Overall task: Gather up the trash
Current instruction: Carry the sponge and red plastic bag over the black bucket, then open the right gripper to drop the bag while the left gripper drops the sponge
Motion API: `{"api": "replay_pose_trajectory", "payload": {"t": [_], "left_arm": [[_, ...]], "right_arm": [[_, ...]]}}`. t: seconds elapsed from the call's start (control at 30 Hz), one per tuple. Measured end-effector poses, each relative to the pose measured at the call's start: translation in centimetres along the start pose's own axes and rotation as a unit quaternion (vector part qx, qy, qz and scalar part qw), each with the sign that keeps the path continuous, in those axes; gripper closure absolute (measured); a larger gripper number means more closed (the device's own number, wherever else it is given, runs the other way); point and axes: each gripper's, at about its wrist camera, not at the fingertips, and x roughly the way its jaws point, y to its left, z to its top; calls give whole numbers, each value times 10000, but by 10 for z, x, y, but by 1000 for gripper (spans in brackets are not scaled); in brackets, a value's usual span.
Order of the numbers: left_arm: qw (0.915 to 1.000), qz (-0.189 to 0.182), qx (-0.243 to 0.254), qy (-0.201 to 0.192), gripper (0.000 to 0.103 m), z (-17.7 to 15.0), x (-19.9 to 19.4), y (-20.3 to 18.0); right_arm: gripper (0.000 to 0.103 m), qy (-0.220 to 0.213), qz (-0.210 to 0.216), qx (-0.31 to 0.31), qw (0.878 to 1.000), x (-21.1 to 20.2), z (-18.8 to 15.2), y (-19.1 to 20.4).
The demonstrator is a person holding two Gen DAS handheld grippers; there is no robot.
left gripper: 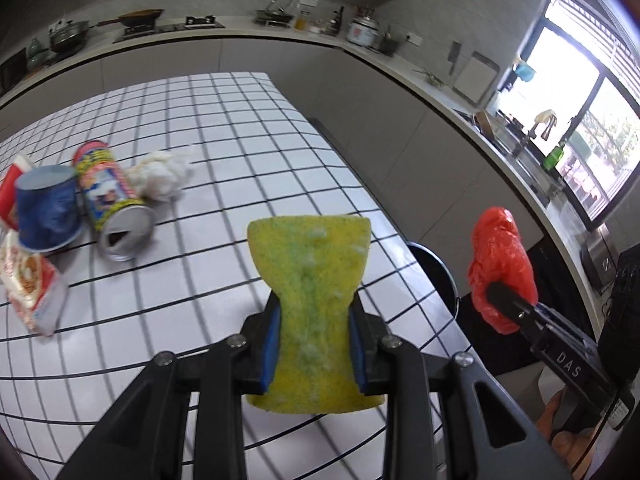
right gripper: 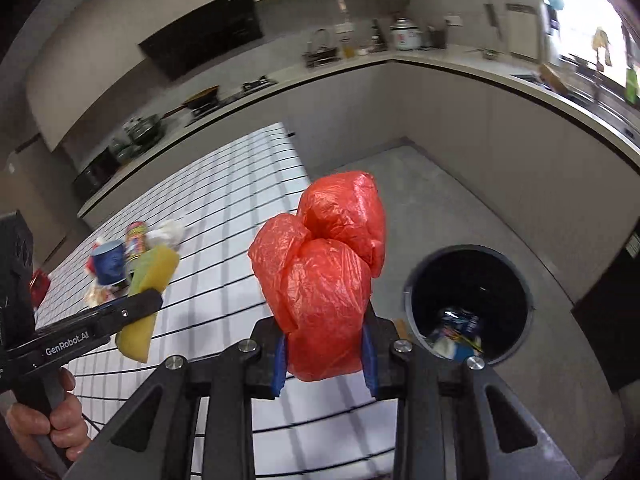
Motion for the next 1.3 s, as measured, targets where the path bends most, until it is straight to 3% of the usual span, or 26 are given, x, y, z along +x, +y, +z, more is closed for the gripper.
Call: {"api": "replay_pose_trajectory", "payload": {"t": [0.23,0.37,0.57,0.67,0.7,0.73,0.77,1.07,1.3], "left_arm": [[9996,-89,200,177,72,9,37,-66],[9996,-114,125,232,72,19,68,-114],[9988,-3,40,481,72,32,121,-169],[9981,79,-22,605,72,34,139,-183],[9978,102,-39,653,72,34,145,-187],[9975,132,-46,688,72,34,150,-190],[9972,174,-55,726,72,34,154,-193],[9922,381,-74,1184,70,25,193,-208],[9872,571,37,1491,59,20,226,-226]], "right_arm": [[71,273,-361,330,9984,18,4,-92],[71,731,-335,299,9963,53,12,-157],[70,1464,-19,220,9890,106,21,-221],[58,1747,75,136,9845,128,24,-235],[45,1827,126,149,9830,134,24,-240],[33,1852,119,155,9825,138,26,-244],[30,1866,142,156,9822,141,28,-247],[29,1565,366,562,9854,121,48,-286],[29,1362,299,611,9883,101,60,-305]]}}
